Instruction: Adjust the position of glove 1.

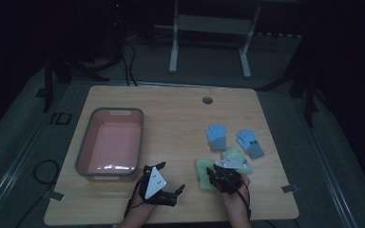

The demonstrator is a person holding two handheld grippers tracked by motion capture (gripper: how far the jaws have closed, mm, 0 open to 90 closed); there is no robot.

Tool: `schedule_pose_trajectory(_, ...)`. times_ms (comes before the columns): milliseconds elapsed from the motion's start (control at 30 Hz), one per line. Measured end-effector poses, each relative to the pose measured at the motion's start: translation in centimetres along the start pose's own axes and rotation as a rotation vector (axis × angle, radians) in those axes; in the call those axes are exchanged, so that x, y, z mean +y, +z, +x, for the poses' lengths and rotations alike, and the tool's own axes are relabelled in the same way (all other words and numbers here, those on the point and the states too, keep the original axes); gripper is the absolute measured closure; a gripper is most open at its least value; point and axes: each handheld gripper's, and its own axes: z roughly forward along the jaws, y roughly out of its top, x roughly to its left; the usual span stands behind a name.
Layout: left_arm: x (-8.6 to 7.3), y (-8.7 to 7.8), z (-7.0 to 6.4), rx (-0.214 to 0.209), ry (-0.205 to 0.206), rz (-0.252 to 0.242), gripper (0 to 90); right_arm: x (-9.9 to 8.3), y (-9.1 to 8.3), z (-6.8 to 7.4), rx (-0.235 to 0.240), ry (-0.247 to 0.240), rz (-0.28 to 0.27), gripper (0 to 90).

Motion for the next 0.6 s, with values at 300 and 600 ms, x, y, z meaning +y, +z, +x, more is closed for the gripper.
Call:
schedule_pose_trajectory(300,0.0,0.0,0.0,0.001,-0.005,-0.001,1.7,0.9,-1.9,-4.1,0.045,-0.081,-0.037,61.9)
schedule_pose_trajectory(600,0.0,0.0,0.1,0.001,-0.011,-0.003,1.8,1.1,-3.5,-8.9,0.071,-0.088,-0.057,61.7)
